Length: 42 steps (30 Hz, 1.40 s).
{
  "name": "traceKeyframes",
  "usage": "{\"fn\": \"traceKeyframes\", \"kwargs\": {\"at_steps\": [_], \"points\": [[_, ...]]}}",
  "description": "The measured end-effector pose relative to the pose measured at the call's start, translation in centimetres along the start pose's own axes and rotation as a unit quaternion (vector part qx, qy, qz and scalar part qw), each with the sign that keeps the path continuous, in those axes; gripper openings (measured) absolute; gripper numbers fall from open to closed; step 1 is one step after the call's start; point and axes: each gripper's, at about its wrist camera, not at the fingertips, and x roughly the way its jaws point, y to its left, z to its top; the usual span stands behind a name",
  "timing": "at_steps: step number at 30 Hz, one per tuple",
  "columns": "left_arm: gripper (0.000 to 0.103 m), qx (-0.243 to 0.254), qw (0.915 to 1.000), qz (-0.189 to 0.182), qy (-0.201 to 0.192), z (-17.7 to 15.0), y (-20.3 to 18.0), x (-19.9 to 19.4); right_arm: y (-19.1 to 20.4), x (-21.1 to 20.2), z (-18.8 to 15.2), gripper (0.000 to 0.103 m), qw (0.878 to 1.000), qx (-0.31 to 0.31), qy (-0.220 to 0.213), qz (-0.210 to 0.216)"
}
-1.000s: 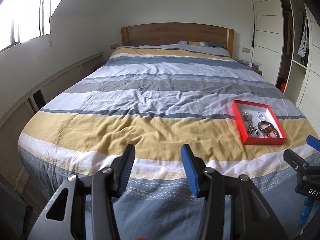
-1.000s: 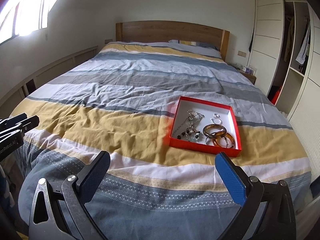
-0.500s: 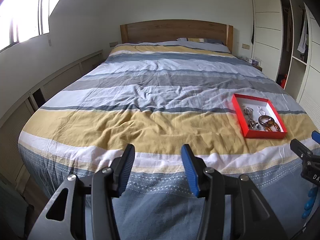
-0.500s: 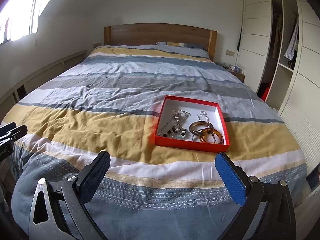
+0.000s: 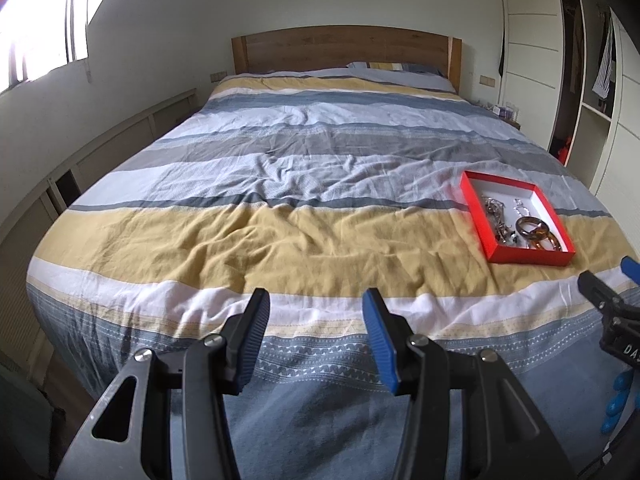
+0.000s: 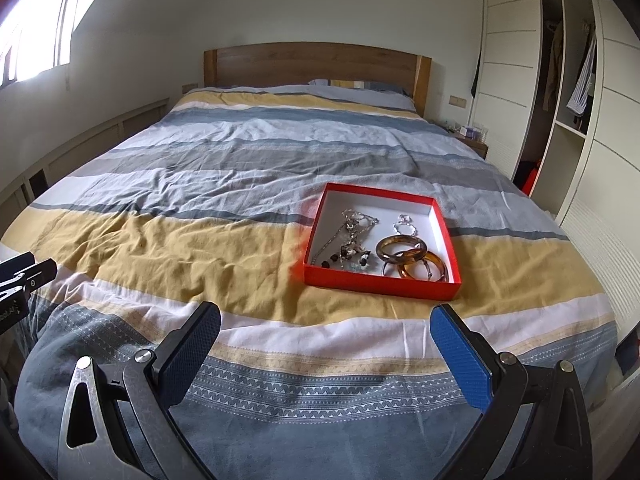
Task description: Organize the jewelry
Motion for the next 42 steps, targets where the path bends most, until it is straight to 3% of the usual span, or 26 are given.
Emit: {"fn": "traceKeyframes", "kwargs": {"at_steps": [17, 42], "points": [[0.046, 0.009, 0.9992, -0.01, 0.037, -0.6, -0.9, 3.2, -0.5, 1.0, 0.1, 0.102, 1.0, 0.001, 0.003, -0.005], [0.046, 0.013, 0.9988, -0.006, 0.047, -0.9, -1.0, 4.5, -1.4, 2.4, -0.4, 0.102, 1.0, 0.02, 0.02, -0.002]]}}
